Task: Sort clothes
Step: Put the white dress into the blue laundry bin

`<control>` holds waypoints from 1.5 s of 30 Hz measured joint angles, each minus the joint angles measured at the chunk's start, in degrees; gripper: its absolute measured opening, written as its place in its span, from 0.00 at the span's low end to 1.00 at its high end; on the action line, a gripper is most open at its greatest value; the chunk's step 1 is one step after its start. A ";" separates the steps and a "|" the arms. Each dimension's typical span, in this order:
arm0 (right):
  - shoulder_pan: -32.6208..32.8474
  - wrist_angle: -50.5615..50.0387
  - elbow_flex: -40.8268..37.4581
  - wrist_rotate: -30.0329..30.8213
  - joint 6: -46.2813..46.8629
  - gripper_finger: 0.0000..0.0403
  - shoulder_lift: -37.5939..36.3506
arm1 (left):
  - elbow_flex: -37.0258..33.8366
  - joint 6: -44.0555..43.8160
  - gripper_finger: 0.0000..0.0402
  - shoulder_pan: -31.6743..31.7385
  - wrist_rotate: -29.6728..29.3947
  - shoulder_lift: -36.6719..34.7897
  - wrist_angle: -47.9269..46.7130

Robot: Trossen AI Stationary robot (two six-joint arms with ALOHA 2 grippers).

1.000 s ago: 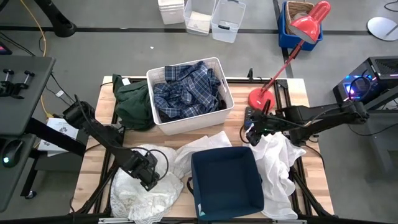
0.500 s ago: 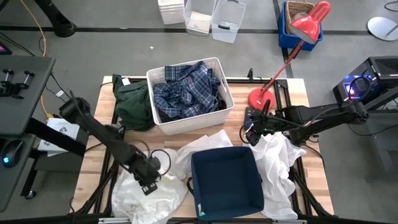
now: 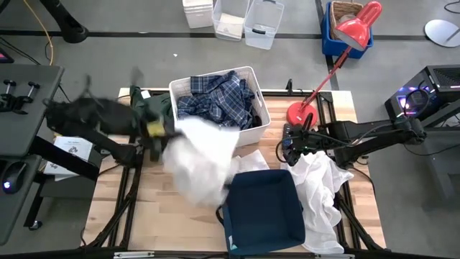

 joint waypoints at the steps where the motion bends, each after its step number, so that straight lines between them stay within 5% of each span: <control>1: -0.01 0.00 0.00 0.04 0.00 0.55 0.00 | 2.53 5.66 0.00 2.27 -0.34 0.39 3.35; 7: -0.01 1.07 0.00 1.62 0.20 0.55 0.00 | 11.40 38.90 0.00 14.94 -2.79 3.34 27.76; 11: -0.01 2.13 0.00 2.96 0.13 0.55 0.00 | 11.54 46.41 0.00 22.05 -2.61 5.20 30.16; 17: -0.01 2.29 0.00 6.12 0.02 0.55 0.00 | 6.58 41.32 0.00 29.10 3.71 7.83 22.20; 22: 0.00 2.62 0.00 6.71 0.02 0.55 0.00 | -9.06 34.38 0.00 34.40 2.41 8.42 27.45; 27: -0.01 2.60 0.00 7.59 0.19 0.55 0.02 | -26.96 19.58 0.00 33.32 12.90 9.38 53.58; 31: 0.00 2.62 0.00 8.50 0.63 0.55 0.02 | -35.26 9.58 0.00 31.67 14.36 16.34 79.82; 37: -0.01 2.62 0.00 8.59 0.61 0.55 0.02 | -32.89 -3.13 0.00 31.68 18.18 28.63 109.82; 45: -0.01 2.60 0.00 9.06 1.05 0.55 0.02 | -27.53 -19.49 0.00 34.54 22.05 39.66 130.86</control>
